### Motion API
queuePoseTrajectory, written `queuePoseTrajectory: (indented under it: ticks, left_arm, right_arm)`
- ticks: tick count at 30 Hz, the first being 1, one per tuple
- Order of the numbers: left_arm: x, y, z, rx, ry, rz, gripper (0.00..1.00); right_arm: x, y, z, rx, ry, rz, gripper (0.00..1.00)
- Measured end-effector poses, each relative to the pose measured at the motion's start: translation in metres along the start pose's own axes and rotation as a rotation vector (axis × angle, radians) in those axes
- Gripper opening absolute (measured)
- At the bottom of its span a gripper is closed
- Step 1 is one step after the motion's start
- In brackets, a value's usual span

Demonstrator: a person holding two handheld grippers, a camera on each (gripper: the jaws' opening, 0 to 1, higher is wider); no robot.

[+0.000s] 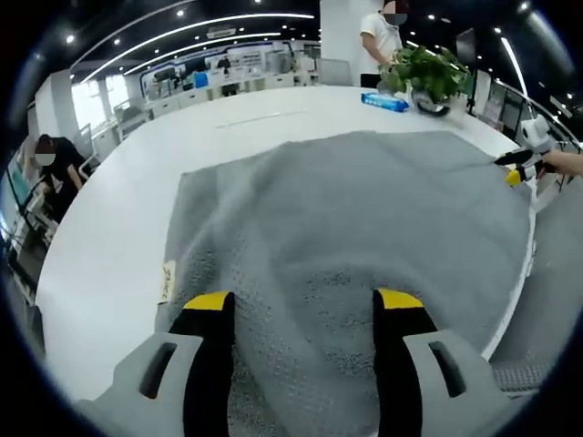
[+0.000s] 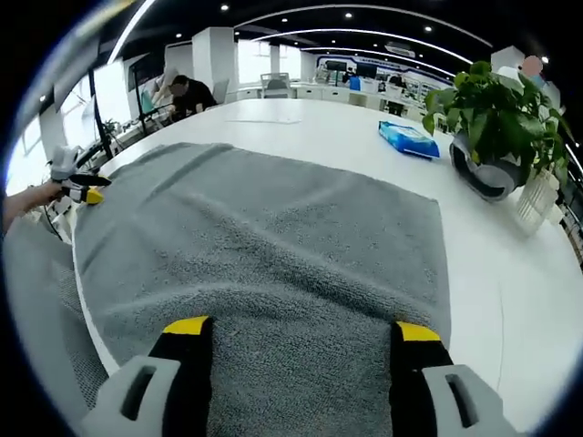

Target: Open the folded towel by lifting each exposed corner and separating the folded layers until the towel lies flat within the target outline without major curled edges

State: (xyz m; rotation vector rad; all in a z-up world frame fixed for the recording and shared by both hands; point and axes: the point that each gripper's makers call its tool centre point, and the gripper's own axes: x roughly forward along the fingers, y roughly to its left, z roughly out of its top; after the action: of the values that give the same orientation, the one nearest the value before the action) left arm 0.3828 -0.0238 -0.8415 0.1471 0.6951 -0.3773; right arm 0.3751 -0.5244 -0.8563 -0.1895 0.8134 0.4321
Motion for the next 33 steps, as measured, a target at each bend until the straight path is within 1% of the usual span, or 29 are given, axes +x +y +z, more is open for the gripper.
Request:
queuePoseTrajectory:
  ticks: [7, 11, 14, 19, 26, 27, 28, 29, 30, 31, 32, 33]
  left_arm:
    - [0.022, 0.013, 0.016, 0.004, 0.011, -0.007, 0.62]
    - [0.031, 0.019, 0.023, 0.008, 0.019, -0.010, 0.62]
    - [0.037, 0.021, 0.027, 0.008, 0.013, -0.011, 0.62]
    - [0.041, 0.022, 0.031, 0.006, 0.007, -0.009, 0.62]
    - [0.041, 0.021, 0.030, -0.012, 0.002, 0.008, 0.62]
    - [0.039, 0.020, 0.031, -0.011, 0.002, 0.025, 0.62]
    - [0.037, 0.019, 0.032, 0.001, -0.005, 0.033, 0.62]
    - [0.034, 0.016, 0.036, 0.023, -0.016, 0.035, 0.63]
    - [0.029, 0.013, 0.045, 0.045, -0.053, 0.048, 0.64]
    - [0.024, 0.008, 0.052, 0.041, -0.087, 0.046, 0.65]
    - [0.017, 0.001, 0.059, 0.025, -0.108, 0.032, 0.66]
    - [0.011, -0.003, 0.064, 0.015, -0.124, 0.036, 0.68]
  right_arm:
    - [0.016, -0.010, 0.017, 0.003, -0.001, -0.002, 0.81]
    - [0.023, -0.017, 0.025, 0.002, -0.016, -0.002, 0.81]
    - [0.028, -0.019, 0.031, 0.003, -0.019, -0.004, 0.81]
    - [0.034, -0.024, 0.036, 0.008, -0.032, -0.009, 0.81]
    - [0.033, -0.025, 0.038, 0.022, -0.044, -0.016, 0.80]
    - [0.031, -0.025, 0.038, 0.033, -0.054, -0.015, 0.80]
    - [0.027, -0.025, 0.044, 0.095, -0.097, -0.021, 0.82]
    - [0.023, -0.024, 0.049, 0.127, -0.130, -0.019, 0.85]
    - [0.015, -0.022, 0.057, 0.153, -0.178, -0.015, 0.89]
    - [0.008, -0.021, 0.061, 0.152, -0.202, -0.020, 0.92]
    - [-0.001, -0.018, 0.063, 0.137, -0.211, -0.025, 0.94]
    - [-0.008, -0.017, 0.065, 0.118, -0.221, -0.037, 0.97]
